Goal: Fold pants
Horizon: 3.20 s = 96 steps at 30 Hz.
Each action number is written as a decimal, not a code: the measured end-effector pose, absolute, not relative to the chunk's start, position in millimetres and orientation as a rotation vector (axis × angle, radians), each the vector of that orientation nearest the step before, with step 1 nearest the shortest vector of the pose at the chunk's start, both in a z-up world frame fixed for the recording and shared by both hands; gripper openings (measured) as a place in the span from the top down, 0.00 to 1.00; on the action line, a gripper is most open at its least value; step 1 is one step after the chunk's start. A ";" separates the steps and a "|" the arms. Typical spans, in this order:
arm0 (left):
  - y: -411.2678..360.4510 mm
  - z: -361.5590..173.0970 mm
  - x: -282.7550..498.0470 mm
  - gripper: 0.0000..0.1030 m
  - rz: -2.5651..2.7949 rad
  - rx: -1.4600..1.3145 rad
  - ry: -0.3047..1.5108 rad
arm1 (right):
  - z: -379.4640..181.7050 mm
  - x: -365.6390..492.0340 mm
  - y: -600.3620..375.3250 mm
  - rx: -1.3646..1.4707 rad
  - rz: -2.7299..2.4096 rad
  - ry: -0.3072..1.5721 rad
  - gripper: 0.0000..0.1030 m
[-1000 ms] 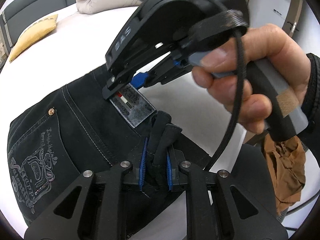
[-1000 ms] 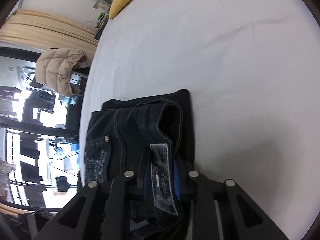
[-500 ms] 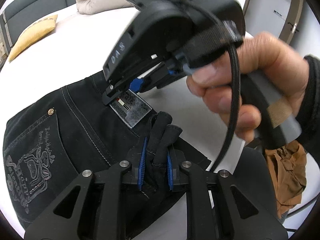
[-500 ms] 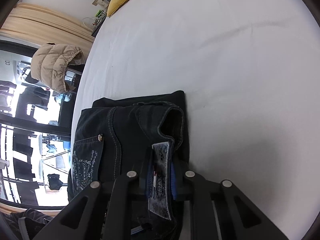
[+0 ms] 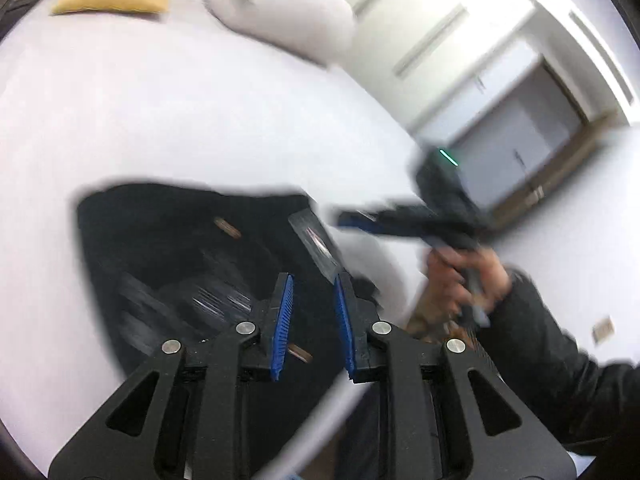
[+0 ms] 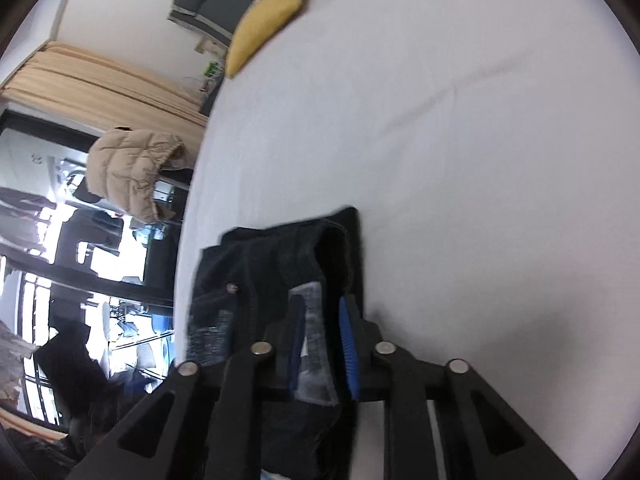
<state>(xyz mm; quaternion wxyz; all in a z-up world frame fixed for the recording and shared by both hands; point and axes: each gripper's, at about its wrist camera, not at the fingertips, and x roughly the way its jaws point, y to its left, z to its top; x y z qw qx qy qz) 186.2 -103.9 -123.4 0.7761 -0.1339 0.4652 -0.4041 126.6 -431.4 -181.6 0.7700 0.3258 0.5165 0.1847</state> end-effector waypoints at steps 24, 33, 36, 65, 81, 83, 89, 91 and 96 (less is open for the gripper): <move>-23.3 -232.0 216.3 0.83 -0.951 -0.645 1.098 | -232.2 148.0 -397.3 0.867 0.506 1.179 1.00; -39.5 -256.0 164.9 0.84 -0.980 -0.430 1.137 | -249.1 103.7 -372.0 0.895 0.620 1.144 1.00; -54.5 -252.5 161.3 0.84 -0.973 -0.355 1.104 | -247.5 105.3 -367.3 0.864 0.612 1.137 1.00; -4.2 -189.9 173.3 0.16 -0.710 -0.440 0.988 | -183.6 95.0 -413.4 0.804 0.493 0.980 0.16; -65.8 -227.8 223.1 0.66 -0.577 -0.289 1.280 | -221.7 153.3 -356.0 0.665 0.377 1.242 0.72; -76.4 -220.8 219.8 0.73 -0.565 -0.210 1.264 | -212.7 152.0 -354.6 0.616 0.350 1.233 0.78; -80.4 -189.9 211.0 0.77 -0.565 -0.112 1.206 | -174.1 147.4 -337.2 0.554 0.314 1.166 0.81; -73.3 -172.5 212.0 0.77 -0.539 -0.076 1.154 | -159.1 151.5 -329.6 0.544 0.333 1.138 0.81; -40.7 -138.7 233.6 0.77 -0.500 -0.066 1.072 | -127.7 189.4 -299.8 0.503 0.388 1.086 0.81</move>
